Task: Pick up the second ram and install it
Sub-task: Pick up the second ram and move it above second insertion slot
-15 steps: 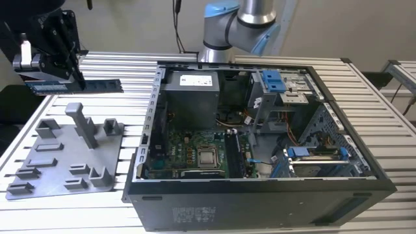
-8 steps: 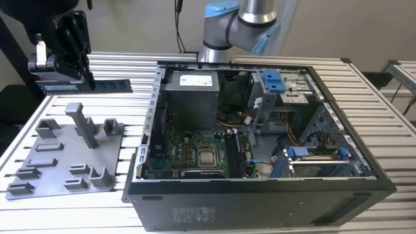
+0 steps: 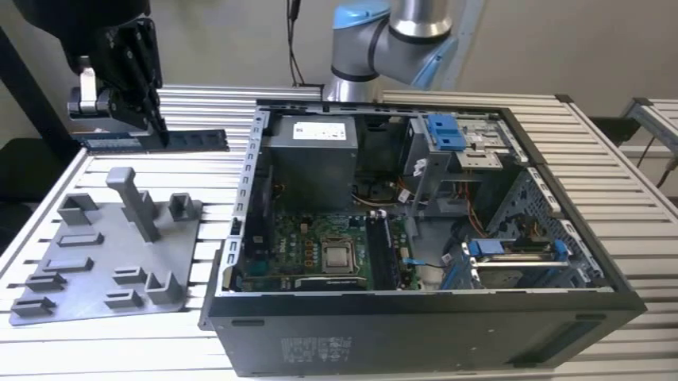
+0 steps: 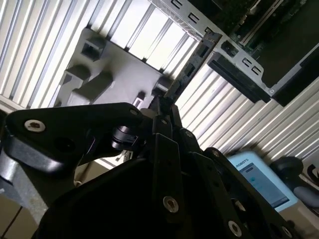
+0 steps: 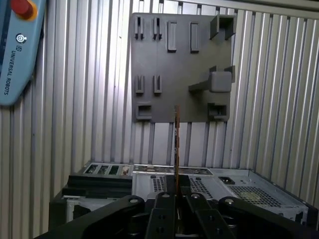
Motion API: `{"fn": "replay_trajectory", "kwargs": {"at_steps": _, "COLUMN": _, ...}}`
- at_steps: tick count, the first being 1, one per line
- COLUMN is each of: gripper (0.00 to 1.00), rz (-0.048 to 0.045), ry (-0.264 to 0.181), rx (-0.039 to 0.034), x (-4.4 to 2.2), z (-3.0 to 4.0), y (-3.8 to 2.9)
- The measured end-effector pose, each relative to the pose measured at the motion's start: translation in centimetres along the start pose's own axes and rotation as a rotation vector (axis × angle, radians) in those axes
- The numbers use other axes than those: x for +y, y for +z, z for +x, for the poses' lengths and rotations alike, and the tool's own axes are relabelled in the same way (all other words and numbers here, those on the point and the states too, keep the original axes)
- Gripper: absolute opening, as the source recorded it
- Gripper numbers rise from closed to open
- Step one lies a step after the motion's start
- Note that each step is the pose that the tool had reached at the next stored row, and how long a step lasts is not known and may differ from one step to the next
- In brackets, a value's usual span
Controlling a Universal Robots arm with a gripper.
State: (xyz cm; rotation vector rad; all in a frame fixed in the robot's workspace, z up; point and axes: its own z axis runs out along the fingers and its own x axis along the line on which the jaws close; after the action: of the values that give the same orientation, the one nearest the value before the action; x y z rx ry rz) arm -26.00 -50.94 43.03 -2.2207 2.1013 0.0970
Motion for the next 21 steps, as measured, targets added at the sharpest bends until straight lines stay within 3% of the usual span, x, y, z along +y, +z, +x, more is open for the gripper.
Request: {"fn": "replay_trajectory", "kwargs": {"at_steps": 21, "gripper": 0.14, "rz": 0.0000, "ry": 0.000, "rx": 0.0000, "x": -3.43, "z": 0.20, "y": 0.08}}
